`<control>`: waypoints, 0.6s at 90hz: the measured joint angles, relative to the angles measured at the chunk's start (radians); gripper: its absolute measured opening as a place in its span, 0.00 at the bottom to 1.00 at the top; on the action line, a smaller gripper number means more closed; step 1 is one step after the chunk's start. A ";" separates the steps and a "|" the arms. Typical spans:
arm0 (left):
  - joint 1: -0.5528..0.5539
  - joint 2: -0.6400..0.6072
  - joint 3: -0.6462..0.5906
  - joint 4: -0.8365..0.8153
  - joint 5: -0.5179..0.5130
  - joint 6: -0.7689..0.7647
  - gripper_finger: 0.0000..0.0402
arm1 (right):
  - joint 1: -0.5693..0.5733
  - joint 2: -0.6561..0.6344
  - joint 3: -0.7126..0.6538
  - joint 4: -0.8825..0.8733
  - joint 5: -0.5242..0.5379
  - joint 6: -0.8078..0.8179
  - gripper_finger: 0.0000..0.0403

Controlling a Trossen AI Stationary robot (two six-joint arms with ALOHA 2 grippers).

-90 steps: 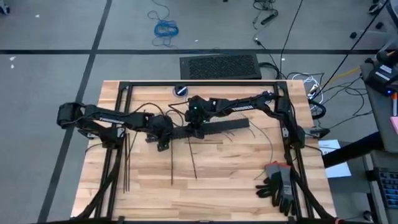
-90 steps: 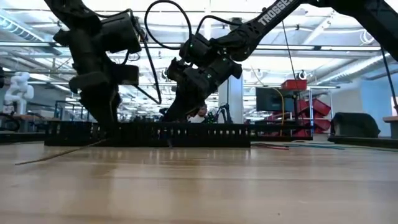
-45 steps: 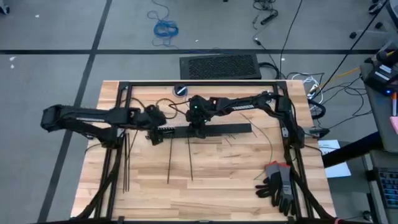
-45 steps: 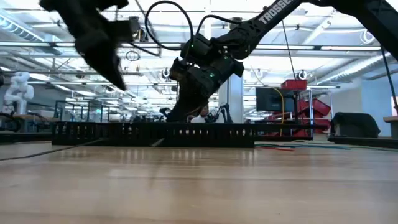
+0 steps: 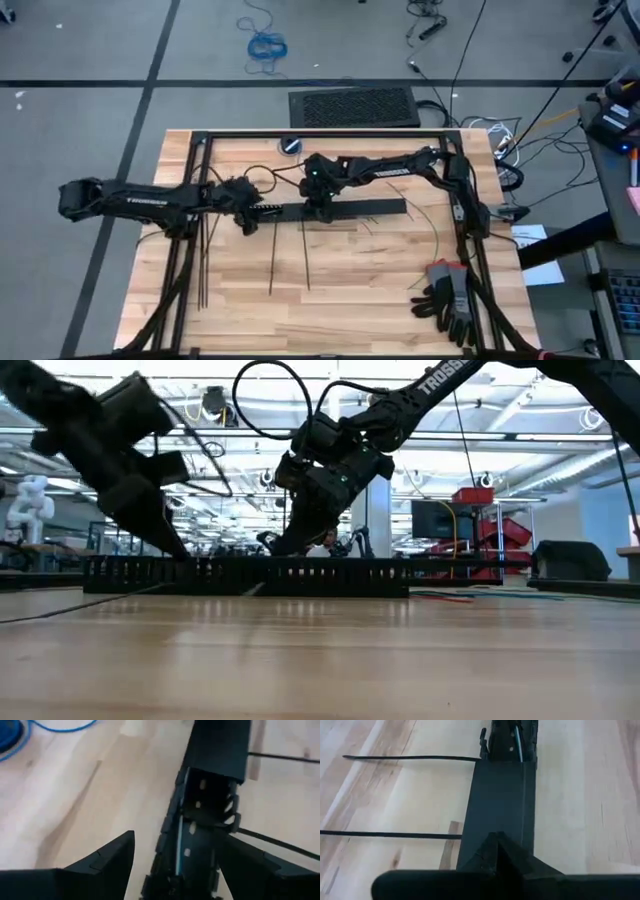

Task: Ziptie cables
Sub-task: Close the black cable duct

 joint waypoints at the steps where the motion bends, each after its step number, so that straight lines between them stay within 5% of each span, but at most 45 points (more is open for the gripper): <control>1: 0.003 0.000 -0.004 0.010 0.012 0.007 0.67 | 0.000 0.000 0.000 0.000 0.000 0.002 0.00; 17: 0.018 0.037 -0.050 0.145 0.174 0.094 0.67 | 0.001 0.000 0.000 0.000 -0.009 0.026 0.00; 54: 0.015 0.242 -0.101 0.582 0.170 0.064 0.67 | 0.004 0.000 0.000 0.001 -0.009 0.048 0.00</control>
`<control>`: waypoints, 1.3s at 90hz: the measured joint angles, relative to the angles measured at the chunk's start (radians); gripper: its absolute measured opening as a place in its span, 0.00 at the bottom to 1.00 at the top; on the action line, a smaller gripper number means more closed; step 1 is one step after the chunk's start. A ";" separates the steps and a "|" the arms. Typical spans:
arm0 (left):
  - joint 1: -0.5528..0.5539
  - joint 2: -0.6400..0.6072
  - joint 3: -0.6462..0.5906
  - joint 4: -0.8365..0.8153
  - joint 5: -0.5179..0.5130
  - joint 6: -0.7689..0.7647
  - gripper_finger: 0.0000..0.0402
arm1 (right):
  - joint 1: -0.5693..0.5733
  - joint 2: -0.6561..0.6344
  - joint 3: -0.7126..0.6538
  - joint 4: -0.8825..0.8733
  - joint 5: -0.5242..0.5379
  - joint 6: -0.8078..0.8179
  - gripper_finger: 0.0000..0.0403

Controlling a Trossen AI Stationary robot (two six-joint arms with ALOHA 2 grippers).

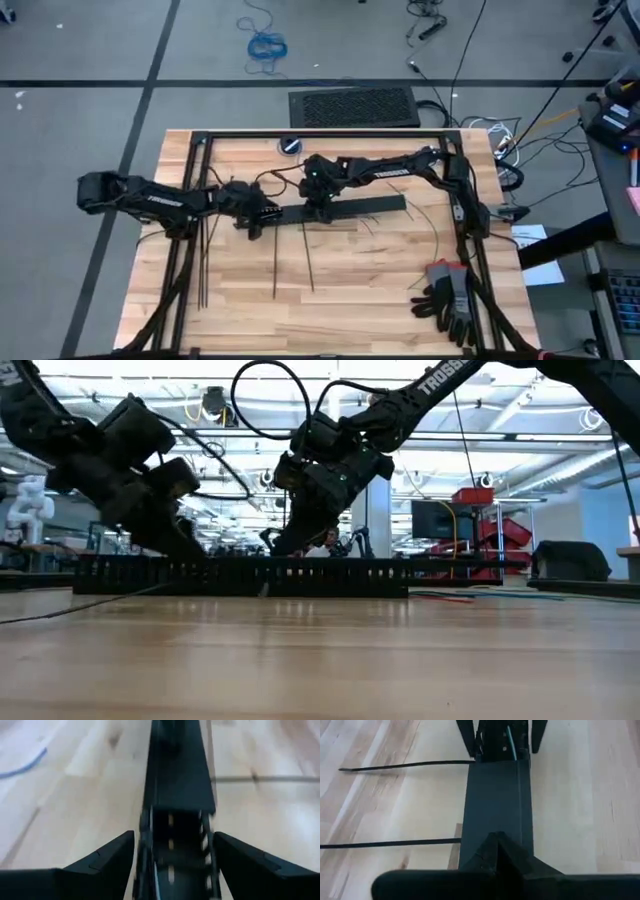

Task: Ziptie cables
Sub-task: Close the black cable duct

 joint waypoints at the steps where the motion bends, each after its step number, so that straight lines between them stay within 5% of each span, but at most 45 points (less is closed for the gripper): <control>1: 0.000 0.007 0.000 0.013 -0.001 -0.001 0.67 | 0.000 0.000 0.000 0.000 0.000 0.000 0.00; 31: 0.000 0.171 0.002 0.090 0.015 -0.026 0.67 | 0.000 0.000 0.000 0.000 0.000 0.002 0.00; 65: 0.000 0.184 0.002 0.098 0.018 -0.026 0.53 | 0.001 0.000 0.000 0.000 -0.004 0.002 0.00; 117: -0.071 0.187 0.013 0.115 -0.006 -0.087 0.58 | 0.033 0.028 -0.005 0.156 0.000 0.094 0.00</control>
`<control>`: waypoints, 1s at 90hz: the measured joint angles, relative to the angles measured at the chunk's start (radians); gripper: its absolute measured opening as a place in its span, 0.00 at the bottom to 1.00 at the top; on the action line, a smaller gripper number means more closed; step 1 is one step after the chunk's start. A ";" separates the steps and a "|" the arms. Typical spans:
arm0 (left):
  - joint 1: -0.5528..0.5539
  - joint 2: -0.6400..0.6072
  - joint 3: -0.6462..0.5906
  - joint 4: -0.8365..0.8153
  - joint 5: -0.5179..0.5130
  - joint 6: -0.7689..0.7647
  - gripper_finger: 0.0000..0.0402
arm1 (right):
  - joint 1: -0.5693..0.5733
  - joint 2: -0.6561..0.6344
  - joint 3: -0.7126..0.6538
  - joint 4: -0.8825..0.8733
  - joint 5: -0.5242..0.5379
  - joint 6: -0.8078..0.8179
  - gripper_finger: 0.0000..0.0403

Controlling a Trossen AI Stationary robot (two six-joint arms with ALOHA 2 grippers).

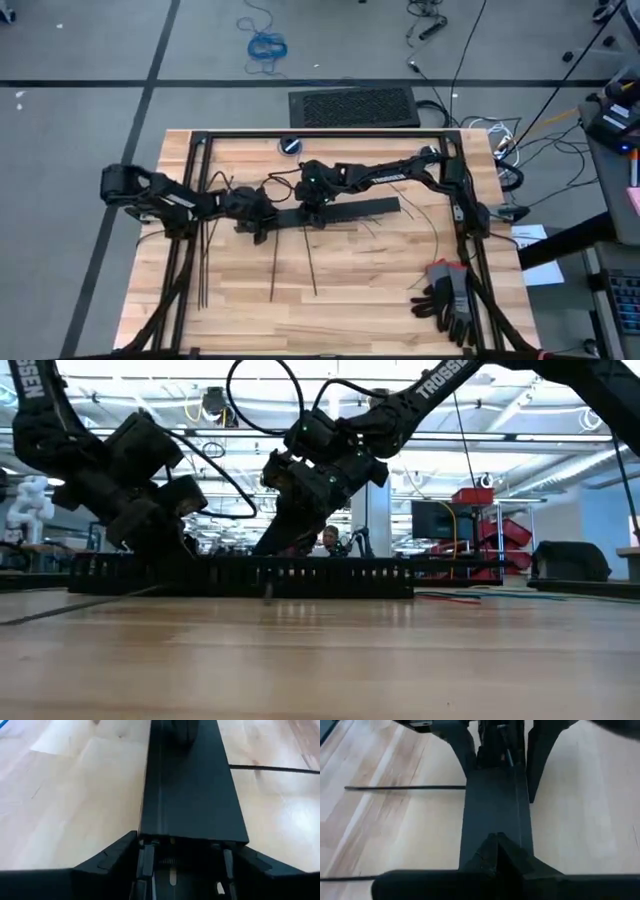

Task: Ziptie cables
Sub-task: Close the black cable duct

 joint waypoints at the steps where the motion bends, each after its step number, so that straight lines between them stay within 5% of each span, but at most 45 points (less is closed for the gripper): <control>1: -0.003 0.000 0.002 -0.001 -0.002 -0.001 0.58 | 0.000 0.000 0.000 0.000 0.000 0.001 0.00; 69: -0.075 -0.002 0.049 -0.016 -0.069 -0.106 0.67 | -0.008 -0.121 -0.006 -0.049 0.035 0.012 0.00; 90: -0.075 0.012 0.050 0.037 -0.051 -0.103 0.67 | -0.016 -0.144 -0.004 -0.063 0.020 0.014 0.10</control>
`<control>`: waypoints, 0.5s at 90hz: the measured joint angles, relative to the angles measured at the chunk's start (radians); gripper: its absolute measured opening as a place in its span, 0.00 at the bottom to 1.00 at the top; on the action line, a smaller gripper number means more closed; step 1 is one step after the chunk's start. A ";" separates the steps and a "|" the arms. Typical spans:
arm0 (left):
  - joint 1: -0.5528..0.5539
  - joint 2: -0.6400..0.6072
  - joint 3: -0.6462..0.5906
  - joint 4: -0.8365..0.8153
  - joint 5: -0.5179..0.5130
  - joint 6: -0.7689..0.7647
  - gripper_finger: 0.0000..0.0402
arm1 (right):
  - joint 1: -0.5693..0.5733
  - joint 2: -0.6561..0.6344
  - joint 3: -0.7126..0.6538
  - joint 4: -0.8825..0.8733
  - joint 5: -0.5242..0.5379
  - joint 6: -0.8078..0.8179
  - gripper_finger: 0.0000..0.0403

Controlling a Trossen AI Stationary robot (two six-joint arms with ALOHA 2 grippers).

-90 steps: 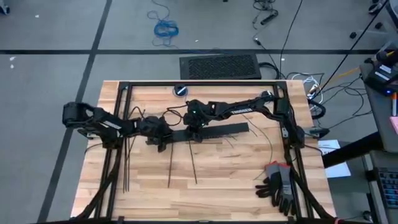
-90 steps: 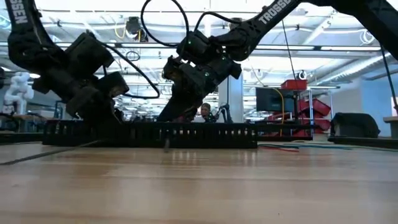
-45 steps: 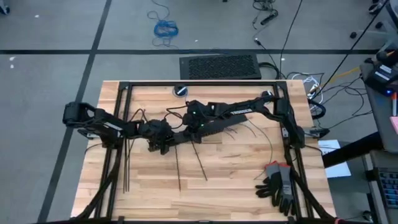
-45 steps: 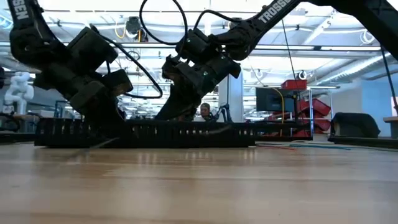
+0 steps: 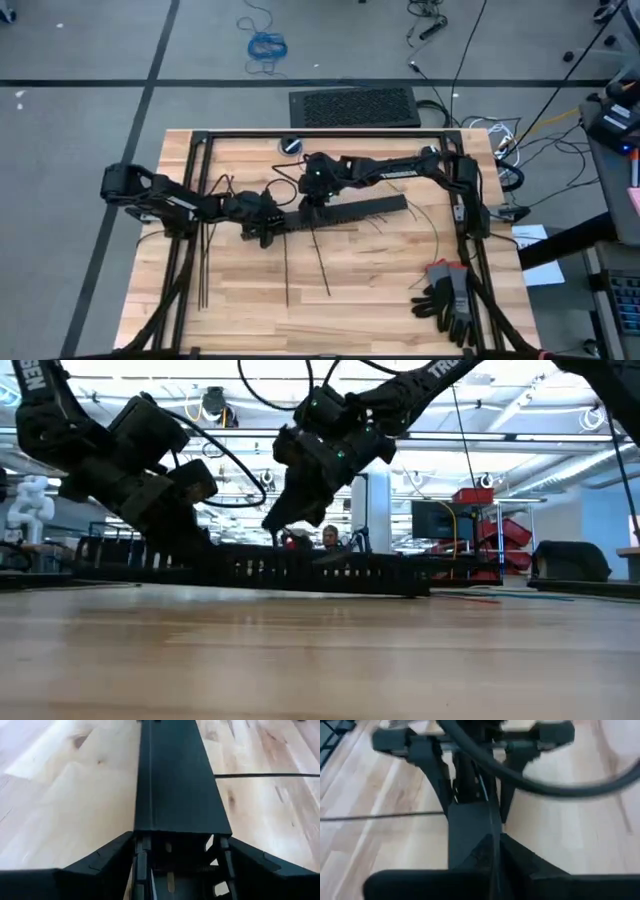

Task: Ziptie cables
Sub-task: Close the black cable duct

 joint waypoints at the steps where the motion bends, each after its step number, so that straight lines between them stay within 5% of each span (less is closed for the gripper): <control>1: 0.000 0.003 0.001 0.002 -0.001 0.000 0.67 | 0.000 0.000 0.000 0.002 0.000 0.001 0.10; 20: 0.000 0.157 0.096 0.012 -0.023 0.034 0.67 | 0.016 0.000 0.002 0.016 -0.011 0.065 0.19; 45: -0.005 0.282 0.192 0.032 -0.023 0.060 0.67 | 0.068 -0.001 0.002 -0.035 0.077 0.055 0.04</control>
